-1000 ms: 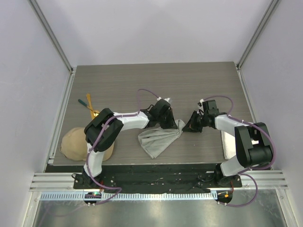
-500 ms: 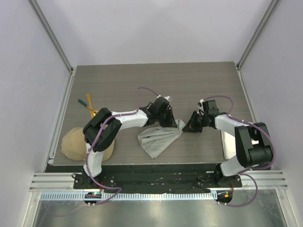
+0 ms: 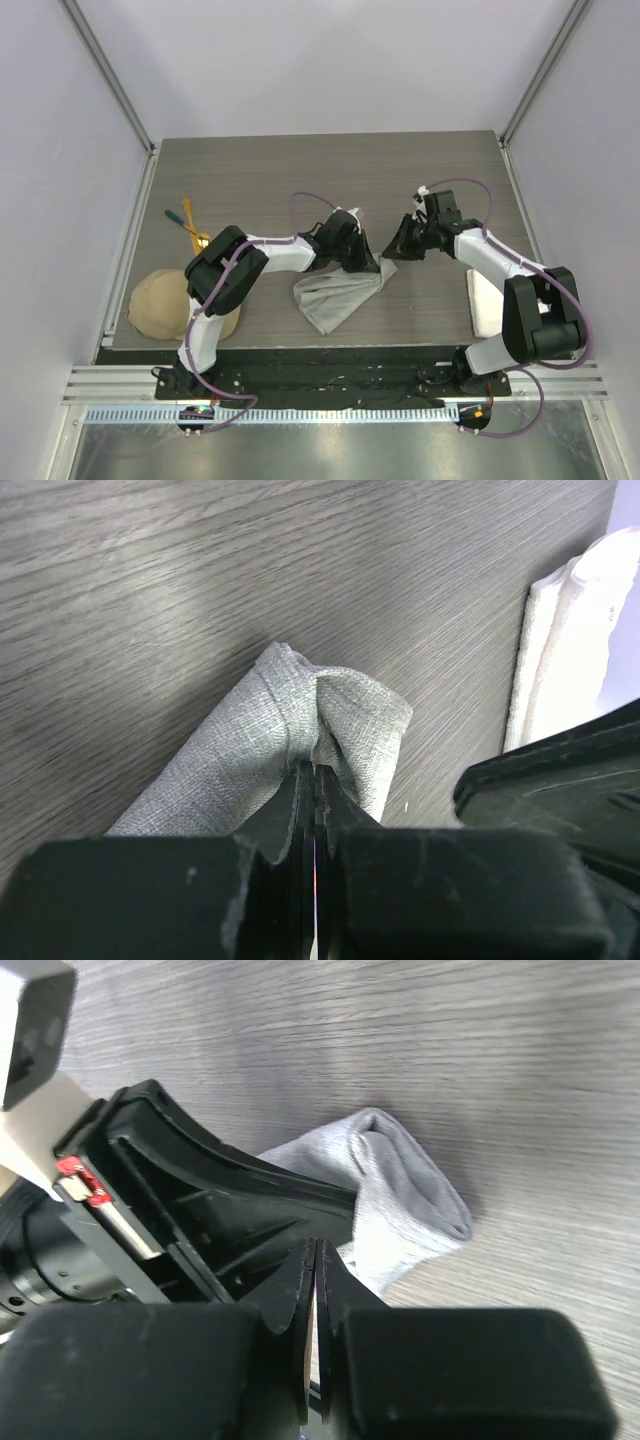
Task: Fold the napkin into a case and place the utensils inside
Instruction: Stuff the 2/3-rectangle-folded napkin at the center of the board.
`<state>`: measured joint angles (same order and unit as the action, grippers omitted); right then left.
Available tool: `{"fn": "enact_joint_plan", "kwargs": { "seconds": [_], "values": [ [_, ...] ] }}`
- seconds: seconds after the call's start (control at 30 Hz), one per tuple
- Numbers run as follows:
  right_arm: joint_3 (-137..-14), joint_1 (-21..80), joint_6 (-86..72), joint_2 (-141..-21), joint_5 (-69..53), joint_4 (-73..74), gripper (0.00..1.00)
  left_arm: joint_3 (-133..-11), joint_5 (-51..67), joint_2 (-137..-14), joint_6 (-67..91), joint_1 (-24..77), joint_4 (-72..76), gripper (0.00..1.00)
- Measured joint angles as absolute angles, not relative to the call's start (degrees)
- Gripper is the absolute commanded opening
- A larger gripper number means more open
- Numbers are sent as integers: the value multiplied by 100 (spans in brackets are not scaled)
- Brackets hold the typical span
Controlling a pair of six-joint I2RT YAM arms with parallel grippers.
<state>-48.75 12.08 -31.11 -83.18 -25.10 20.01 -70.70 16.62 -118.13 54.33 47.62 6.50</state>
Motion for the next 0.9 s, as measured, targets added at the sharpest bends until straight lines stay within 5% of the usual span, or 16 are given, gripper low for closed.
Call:
{"fn": "enact_joint_plan", "kwargs": {
  "seconds": [0.9],
  "values": [
    [-5398, 1680, -2858, -9854, -2088, 1973, 4, -6888, 1649, -11662, 5203, 4801, 899, 0]
  ]
}}
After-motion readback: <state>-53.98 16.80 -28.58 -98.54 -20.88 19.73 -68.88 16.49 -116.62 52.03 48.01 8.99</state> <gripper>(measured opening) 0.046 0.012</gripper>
